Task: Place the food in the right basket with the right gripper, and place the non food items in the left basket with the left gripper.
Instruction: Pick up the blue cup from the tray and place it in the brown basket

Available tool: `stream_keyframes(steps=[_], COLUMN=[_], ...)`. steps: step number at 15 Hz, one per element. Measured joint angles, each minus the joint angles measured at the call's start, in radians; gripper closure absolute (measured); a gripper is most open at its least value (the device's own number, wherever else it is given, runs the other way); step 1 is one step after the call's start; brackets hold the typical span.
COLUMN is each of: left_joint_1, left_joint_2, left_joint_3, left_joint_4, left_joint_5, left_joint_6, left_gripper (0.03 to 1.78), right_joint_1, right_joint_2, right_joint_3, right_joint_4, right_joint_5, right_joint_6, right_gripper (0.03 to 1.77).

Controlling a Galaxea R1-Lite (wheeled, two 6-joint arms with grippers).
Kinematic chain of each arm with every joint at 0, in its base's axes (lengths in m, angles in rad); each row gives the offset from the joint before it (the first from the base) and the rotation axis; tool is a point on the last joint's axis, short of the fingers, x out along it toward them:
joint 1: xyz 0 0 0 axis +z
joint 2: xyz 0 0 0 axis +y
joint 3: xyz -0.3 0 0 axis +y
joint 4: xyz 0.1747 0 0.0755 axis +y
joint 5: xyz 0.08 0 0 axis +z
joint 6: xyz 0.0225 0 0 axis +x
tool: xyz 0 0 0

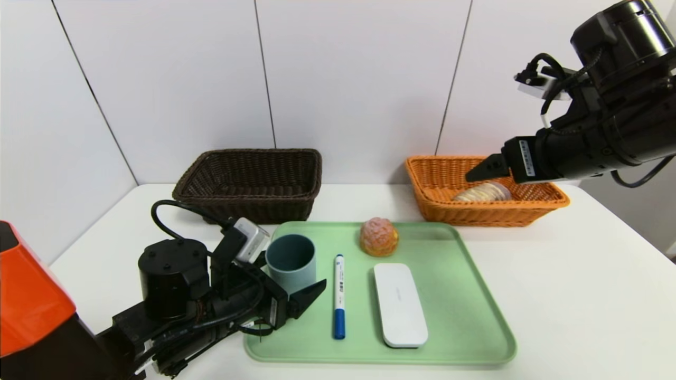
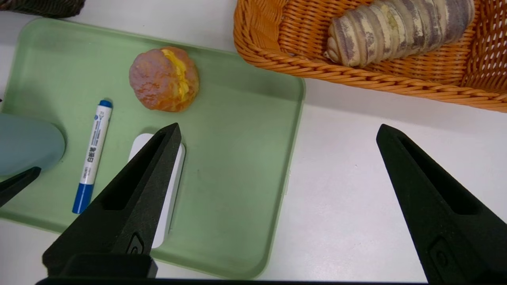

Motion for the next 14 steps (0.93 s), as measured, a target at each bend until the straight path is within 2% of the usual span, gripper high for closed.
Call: stream_keyframes(steps=[14], left_joint_1=[-0.004], left_joint_2=[0.039], left_joint_3=[-0.057], left_joint_4=[-0.001], left_joint_5=[0.014], left_joint_6=[0.001], left_gripper=[0.12], right_joint_1=[-0.006], right_joint_2=[-0.022], right_joint_3=[0.074], right_joint_4=[-0.021], right_joint_5=[0.001], right_joint_6=[0.000], right_gripper=[0.09])
